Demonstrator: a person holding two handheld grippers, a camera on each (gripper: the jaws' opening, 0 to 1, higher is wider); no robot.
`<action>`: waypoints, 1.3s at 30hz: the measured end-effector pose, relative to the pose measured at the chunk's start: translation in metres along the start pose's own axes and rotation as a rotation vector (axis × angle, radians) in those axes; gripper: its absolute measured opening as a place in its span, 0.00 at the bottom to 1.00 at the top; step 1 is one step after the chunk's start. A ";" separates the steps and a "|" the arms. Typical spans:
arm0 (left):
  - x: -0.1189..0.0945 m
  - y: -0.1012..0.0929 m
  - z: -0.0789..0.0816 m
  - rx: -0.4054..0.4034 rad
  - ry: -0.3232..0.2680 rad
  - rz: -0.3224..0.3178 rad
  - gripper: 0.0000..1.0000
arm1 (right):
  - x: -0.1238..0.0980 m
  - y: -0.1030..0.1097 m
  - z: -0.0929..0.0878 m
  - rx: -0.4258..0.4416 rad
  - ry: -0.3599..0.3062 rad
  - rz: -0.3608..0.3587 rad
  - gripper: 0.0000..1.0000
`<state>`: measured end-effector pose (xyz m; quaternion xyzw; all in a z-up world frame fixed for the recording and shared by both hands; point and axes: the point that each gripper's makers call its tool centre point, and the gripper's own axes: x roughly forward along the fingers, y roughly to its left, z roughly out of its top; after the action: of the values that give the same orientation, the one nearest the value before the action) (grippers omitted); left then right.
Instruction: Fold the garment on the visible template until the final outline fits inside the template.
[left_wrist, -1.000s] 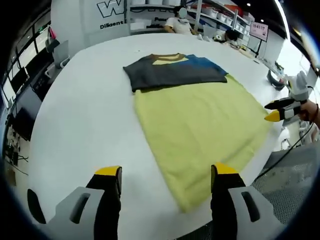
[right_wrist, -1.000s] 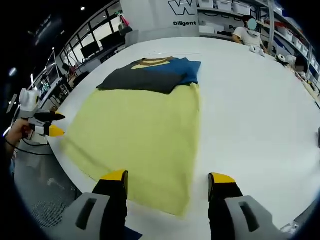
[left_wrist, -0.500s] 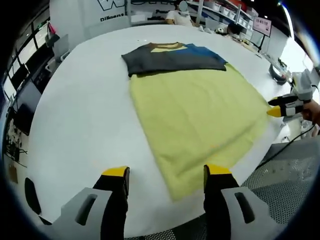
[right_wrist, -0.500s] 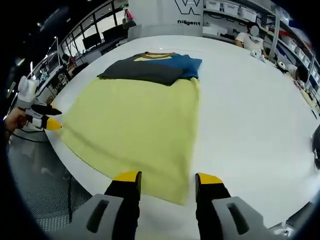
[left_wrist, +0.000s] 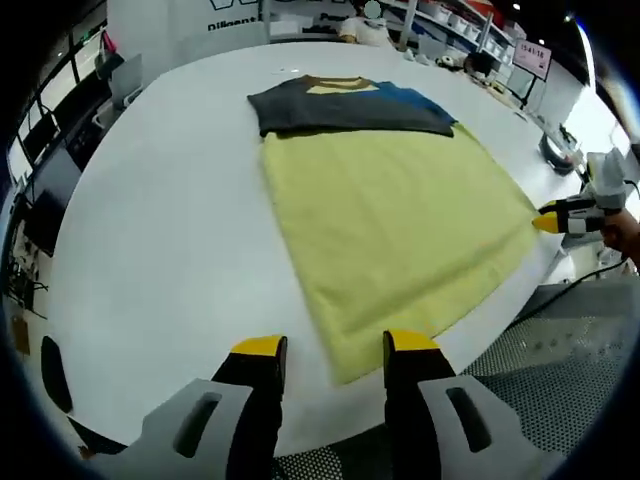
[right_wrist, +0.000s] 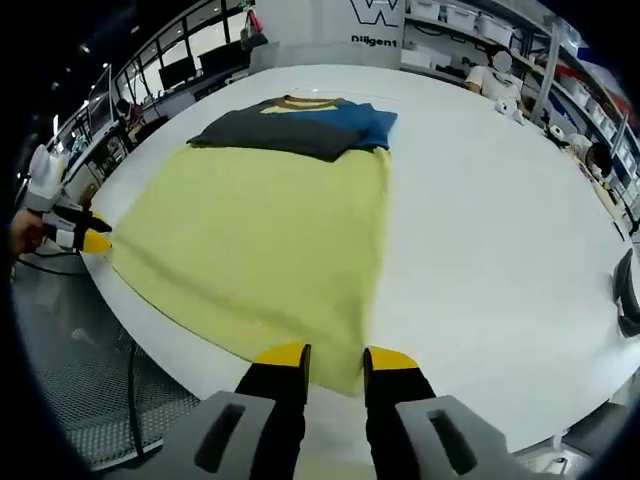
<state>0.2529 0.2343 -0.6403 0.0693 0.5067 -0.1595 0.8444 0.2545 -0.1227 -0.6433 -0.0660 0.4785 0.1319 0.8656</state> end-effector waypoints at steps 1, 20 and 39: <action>0.000 0.000 0.000 0.004 0.000 0.006 0.38 | 0.000 0.000 0.000 -0.004 0.000 -0.003 0.13; 0.002 -0.004 0.001 0.025 0.006 -0.013 0.07 | -0.001 0.000 -0.002 -0.035 0.003 -0.058 0.00; -0.008 0.007 -0.006 0.078 0.039 0.014 0.07 | -0.012 0.016 -0.010 0.038 0.056 -0.004 0.00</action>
<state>0.2469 0.2444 -0.6362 0.1089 0.5158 -0.1717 0.8322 0.2360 -0.1119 -0.6381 -0.0541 0.5047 0.1193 0.8533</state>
